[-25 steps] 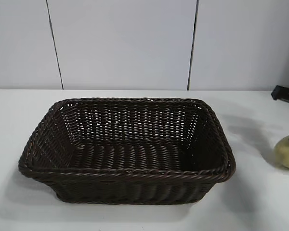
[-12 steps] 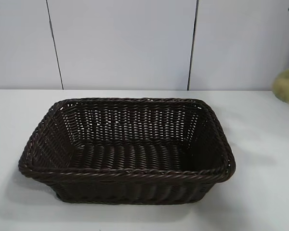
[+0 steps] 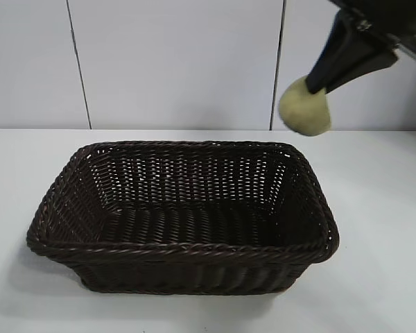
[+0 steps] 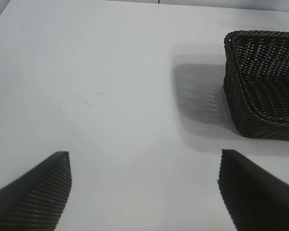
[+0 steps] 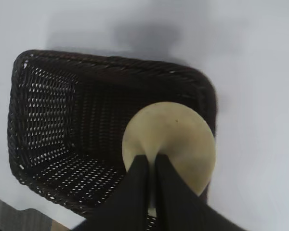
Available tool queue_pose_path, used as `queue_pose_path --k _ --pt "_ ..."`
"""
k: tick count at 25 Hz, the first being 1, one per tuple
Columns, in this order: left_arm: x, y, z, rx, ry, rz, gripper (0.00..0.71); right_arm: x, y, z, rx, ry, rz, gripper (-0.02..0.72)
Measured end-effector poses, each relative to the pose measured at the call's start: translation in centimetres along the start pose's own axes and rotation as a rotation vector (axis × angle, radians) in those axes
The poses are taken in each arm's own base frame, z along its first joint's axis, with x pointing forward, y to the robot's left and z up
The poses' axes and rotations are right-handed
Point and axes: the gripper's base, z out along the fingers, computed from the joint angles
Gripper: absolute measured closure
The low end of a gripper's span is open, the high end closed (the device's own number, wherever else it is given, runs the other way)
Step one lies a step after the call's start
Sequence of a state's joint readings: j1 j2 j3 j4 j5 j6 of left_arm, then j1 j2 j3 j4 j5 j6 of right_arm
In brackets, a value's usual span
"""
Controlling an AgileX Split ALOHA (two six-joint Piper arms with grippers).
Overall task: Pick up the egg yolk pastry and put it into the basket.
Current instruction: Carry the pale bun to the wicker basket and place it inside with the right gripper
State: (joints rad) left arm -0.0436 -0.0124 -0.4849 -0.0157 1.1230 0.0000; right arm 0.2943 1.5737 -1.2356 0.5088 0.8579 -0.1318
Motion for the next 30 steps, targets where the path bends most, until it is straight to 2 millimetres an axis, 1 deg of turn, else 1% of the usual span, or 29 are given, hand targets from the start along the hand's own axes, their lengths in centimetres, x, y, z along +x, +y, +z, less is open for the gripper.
queue_pose_path --k 4,7,10,14,18,22,23,25,30 --pt "0.0 0.0 0.0 0.0 0.0 0.0 0.105 0.7 3.7 2.2 -0.053 -0.015 -0.065 0.682" --pt "0.0 0.0 0.0 0.0 0.0 0.0 0.105 1.2 5.2 4.0 -0.074 -0.005 -0.076 0.682" --pt "0.0 0.0 0.0 0.0 0.0 0.0 0.105 1.6 6.0 6.1 -0.075 0.012 -0.09 0.682" --pt "0.0 0.0 0.0 0.0 0.0 0.0 0.105 1.9 5.8 8.8 -0.058 0.028 -0.079 0.682" --pt "0.0 0.0 0.0 0.0 0.0 0.0 0.105 2.1 4.6 12.2 -0.019 0.05 -0.055 0.682" --pt "0.0 0.0 0.0 0.0 0.0 0.0 0.105 2.7 3.5 14.8 0.012 0.081 -0.036 0.666" --pt "0.0 0.0 0.0 0.0 0.0 0.0 0.105 2.8 3.3 15.2 0.016 0.088 -0.033 0.646" --pt "0.0 0.0 0.0 0.0 0.0 0.0 0.105 2.9 3.1 15.5 0.02 0.097 -0.03 0.58" --pt "0.0 0.0 0.0 0.0 0.0 0.0 0.105 3.0 3.3 15.4 0.015 0.114 -0.029 0.297"
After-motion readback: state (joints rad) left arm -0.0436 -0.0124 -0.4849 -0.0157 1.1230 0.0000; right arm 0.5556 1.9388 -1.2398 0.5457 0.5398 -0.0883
